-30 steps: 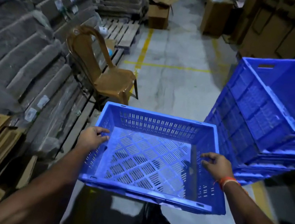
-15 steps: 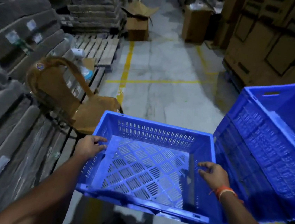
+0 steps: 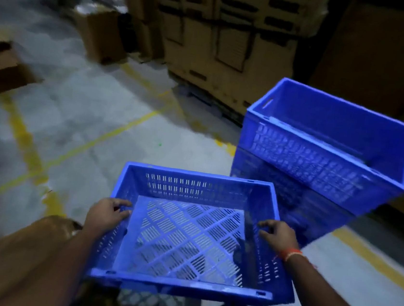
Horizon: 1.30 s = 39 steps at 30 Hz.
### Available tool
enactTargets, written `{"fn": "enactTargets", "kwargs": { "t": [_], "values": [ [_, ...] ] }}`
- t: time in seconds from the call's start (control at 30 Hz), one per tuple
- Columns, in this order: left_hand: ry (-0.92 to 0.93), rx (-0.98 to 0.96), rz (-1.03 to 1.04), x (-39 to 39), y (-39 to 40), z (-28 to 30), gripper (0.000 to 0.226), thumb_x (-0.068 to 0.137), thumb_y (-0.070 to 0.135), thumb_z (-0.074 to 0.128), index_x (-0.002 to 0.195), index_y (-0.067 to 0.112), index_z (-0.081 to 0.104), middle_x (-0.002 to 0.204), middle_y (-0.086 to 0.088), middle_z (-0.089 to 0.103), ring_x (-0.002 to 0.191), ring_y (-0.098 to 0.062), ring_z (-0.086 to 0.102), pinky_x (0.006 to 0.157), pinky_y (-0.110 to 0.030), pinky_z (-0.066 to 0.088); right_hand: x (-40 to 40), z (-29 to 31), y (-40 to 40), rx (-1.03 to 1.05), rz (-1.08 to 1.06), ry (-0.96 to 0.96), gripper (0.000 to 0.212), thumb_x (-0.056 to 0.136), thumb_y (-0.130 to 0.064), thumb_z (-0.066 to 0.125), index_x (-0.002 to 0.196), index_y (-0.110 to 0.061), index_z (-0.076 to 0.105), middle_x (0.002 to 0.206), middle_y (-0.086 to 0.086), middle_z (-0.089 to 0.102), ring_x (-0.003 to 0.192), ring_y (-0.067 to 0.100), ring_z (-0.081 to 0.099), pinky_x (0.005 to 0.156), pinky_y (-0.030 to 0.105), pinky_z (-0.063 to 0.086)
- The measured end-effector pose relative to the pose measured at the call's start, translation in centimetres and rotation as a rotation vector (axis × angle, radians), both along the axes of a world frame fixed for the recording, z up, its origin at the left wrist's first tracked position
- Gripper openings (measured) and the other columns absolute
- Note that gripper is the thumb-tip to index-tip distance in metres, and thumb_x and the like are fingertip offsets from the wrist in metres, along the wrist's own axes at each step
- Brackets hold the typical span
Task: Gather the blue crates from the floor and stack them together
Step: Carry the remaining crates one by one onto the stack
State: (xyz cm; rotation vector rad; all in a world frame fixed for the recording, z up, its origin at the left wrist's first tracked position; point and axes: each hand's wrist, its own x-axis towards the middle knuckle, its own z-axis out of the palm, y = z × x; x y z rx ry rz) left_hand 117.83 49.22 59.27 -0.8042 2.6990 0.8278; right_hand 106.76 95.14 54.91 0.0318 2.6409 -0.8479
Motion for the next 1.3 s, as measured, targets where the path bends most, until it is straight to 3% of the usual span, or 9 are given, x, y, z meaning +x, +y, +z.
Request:
{"fn": "enactTargets", "kwargs": {
  "t": [0.27, 0.47, 0.53, 0.63, 0.8, 0.9, 1.07, 1.17, 1.3],
  "values": [
    [0.026, 0.009, -0.297, -11.0, -1.0, 0.9, 0.025, 0.081, 0.033, 0.077, 0.106, 0.028, 0.076, 0.095, -0.008, 0.075, 0.092, -0.024, 0.071, 0.080, -0.032, 0.052, 4.6, 1.5, 0.8, 0.034, -0.320, 0.016, 0.019, 0.075, -0.019, 0.074, 0.093, -0.025, 0.076, 0.087, -0.001, 0.074, 0.085, 0.017, 0.068, 0.072, 0.020, 0.041],
    [0.061, 0.018, -0.405, -16.1, 1.6, 1.4, 0.019, 0.080, 0.031, 0.078, 0.099, 0.029, 0.078, 0.085, -0.001, 0.074, 0.055, -0.017, 0.057, 0.064, -0.025, 0.048, 5.3, 4.1, 2.8, 0.061, -0.465, 0.026, 0.018, 0.074, -0.018, 0.075, 0.088, -0.029, 0.074, 0.088, -0.001, 0.071, 0.082, 0.014, 0.063, 0.074, 0.020, 0.040],
    [0.072, 0.025, -0.429, -17.2, 2.7, 1.8, 0.018, 0.079, 0.030, 0.078, 0.097, 0.028, 0.078, 0.080, 0.001, 0.072, 0.054, -0.013, 0.054, 0.064, -0.024, 0.045, 5.3, 5.0, 3.6, 0.076, -0.497, 0.034, 0.016, 0.075, -0.019, 0.074, 0.083, -0.033, 0.071, 0.083, -0.002, 0.068, 0.079, 0.015, 0.062, 0.073, 0.020, 0.039],
    [0.080, 0.045, -0.449, -18.8, 4.0, 2.3, 0.018, 0.078, 0.030, 0.079, 0.095, 0.029, 0.078, 0.080, 0.003, 0.072, 0.069, -0.017, 0.063, 0.069, -0.024, 0.045, 5.1, 6.2, 4.7, 0.108, -0.523, 0.050, 0.015, 0.076, -0.020, 0.074, 0.087, -0.030, 0.074, 0.081, -0.003, 0.065, 0.076, 0.013, 0.059, 0.071, 0.018, 0.037],
    [0.092, 0.065, -0.486, -21.3, 5.5, 3.9, 0.014, 0.076, 0.030, 0.078, 0.089, 0.030, 0.077, 0.082, 0.001, 0.073, 0.058, -0.017, 0.056, 0.067, -0.025, 0.048, 4.9, 8.0, 5.5, 0.165, -0.558, 0.061, 0.018, 0.075, -0.022, 0.074, 0.092, -0.028, 0.075, 0.085, -0.004, 0.065, 0.082, 0.015, 0.059, 0.075, 0.018, 0.036],
    [0.095, 0.037, -0.531, -22.4, 6.0, 5.4, 0.011, 0.077, 0.030, 0.078, 0.087, 0.031, 0.076, 0.078, 0.000, 0.068, 0.067, -0.020, 0.059, 0.069, -0.025, 0.045, 5.0, 8.8, 5.5, 0.189, -0.579, 0.053, 0.019, 0.074, -0.025, 0.074, 0.092, -0.030, 0.075, 0.088, 0.000, 0.067, 0.090, 0.020, 0.065, 0.075, 0.019, 0.036],
    [0.082, 0.062, -0.556, -24.3, 6.3, 7.8, 0.009, 0.073, 0.030, 0.081, 0.081, 0.028, 0.077, 0.058, 0.005, 0.065, 0.047, -0.018, 0.055, 0.058, -0.024, 0.049, 5.6, 10.7, 5.3, 0.193, -0.570, 0.054, 0.019, 0.076, -0.023, 0.075, 0.094, -0.027, 0.076, 0.085, -0.003, 0.063, 0.092, 0.020, 0.065, 0.075, 0.020, 0.037],
    [0.059, 0.076, -0.588, -25.9, 6.6, 9.9, 0.008, 0.073, 0.024, 0.082, 0.079, 0.021, 0.078, 0.060, 0.001, 0.070, 0.045, -0.020, 0.054, 0.052, -0.024, 0.047, 4.9, 13.1, 5.8, 0.183, -0.535, 0.029, 0.018, 0.077, -0.019, 0.075, 0.094, -0.022, 0.077, 0.088, 0.000, 0.067, 0.087, 0.017, 0.063, 0.076, 0.023, 0.041],
    [0.041, -0.003, -0.634, -27.3, 7.4, 14.0, 0.008, 0.073, 0.025, 0.083, 0.071, 0.020, 0.078, 0.071, 0.001, 0.075, 0.056, -0.021, 0.064, 0.066, -0.027, 0.055, 3.2, 17.6, 6.4, 0.189, -0.511, 0.003, 0.017, 0.076, -0.015, 0.076, 0.093, -0.017, 0.077, 0.087, 0.002, 0.073, 0.081, 0.017, 0.065, 0.079, 0.025, 0.049]
  ]
}}
